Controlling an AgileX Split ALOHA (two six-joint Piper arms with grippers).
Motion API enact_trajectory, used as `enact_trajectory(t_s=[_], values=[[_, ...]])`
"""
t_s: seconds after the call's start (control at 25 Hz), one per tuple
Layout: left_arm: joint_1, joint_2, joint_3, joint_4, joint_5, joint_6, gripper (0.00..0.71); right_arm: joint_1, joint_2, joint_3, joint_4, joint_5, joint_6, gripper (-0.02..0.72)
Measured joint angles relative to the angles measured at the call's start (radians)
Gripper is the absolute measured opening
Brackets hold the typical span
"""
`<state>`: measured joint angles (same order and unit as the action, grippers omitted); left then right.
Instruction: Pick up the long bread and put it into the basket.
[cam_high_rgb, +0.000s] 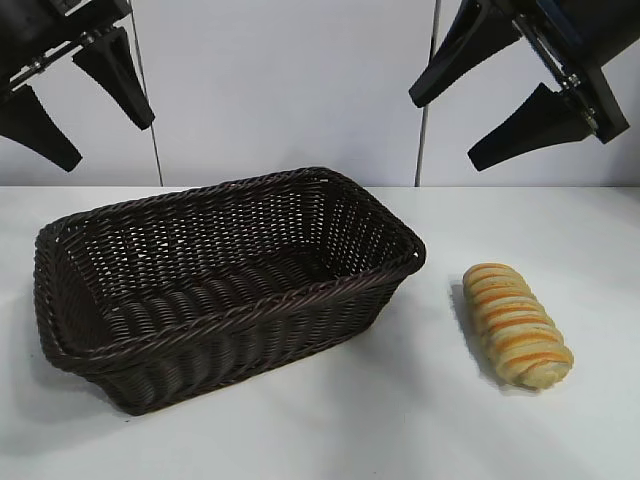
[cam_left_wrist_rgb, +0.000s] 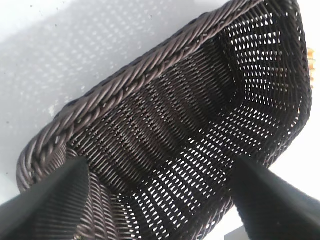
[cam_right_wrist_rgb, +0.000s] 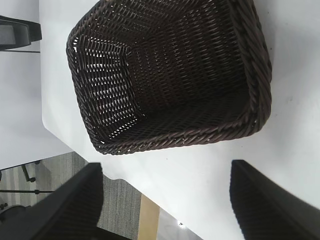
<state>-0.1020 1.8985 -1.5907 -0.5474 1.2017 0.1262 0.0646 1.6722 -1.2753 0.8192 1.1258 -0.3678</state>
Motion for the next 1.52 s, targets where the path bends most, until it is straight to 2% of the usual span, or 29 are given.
enact_trajectory(t_s=[0.08, 0.2, 0.36, 0.52, 0.68, 0.92, 1.2, 1.52], values=[[0.0, 0.0, -0.021, 0.044, 0.015, -0.041, 0.571, 0.0, 0.0, 0.0, 0.0, 0.0, 0.0, 0.494], [0.006, -0.019, -0.057, 0.182, 0.02, -0.126, 0.571, 0.0, 0.0, 0.0, 0.0, 0.0, 0.0, 0.494], [0.011, -0.112, -0.094, 0.325, 0.025, -0.191, 0.571, 0.0, 0.0, 0.0, 0.0, -0.011, 0.0, 0.494], [0.011, -0.256, -0.104, 0.401, 0.033, -0.251, 0.571, 0.0, 0.0, 0.0, 0.0, -0.023, 0.0, 0.494], [0.011, -0.318, -0.075, 0.443, 0.041, -0.301, 0.571, 0.0, 0.0, 0.0, 0.0, -0.025, 0.0, 0.494], [0.011, -0.317, 0.167, 0.447, 0.025, -0.332, 0.571, 0.0, 0.0, 0.0, 0.0, -0.025, 0.0, 0.494], [0.011, -0.317, 0.451, 0.326, -0.235, -0.332, 0.571, 0.0, 0.0, 0.0, 0.0, -0.026, 0.0, 0.494], [0.008, -0.317, 0.574, 0.21, -0.376, -0.294, 0.571, 0.0, 0.0, 0.0, 0.0, -0.026, 0.0, 0.494]])
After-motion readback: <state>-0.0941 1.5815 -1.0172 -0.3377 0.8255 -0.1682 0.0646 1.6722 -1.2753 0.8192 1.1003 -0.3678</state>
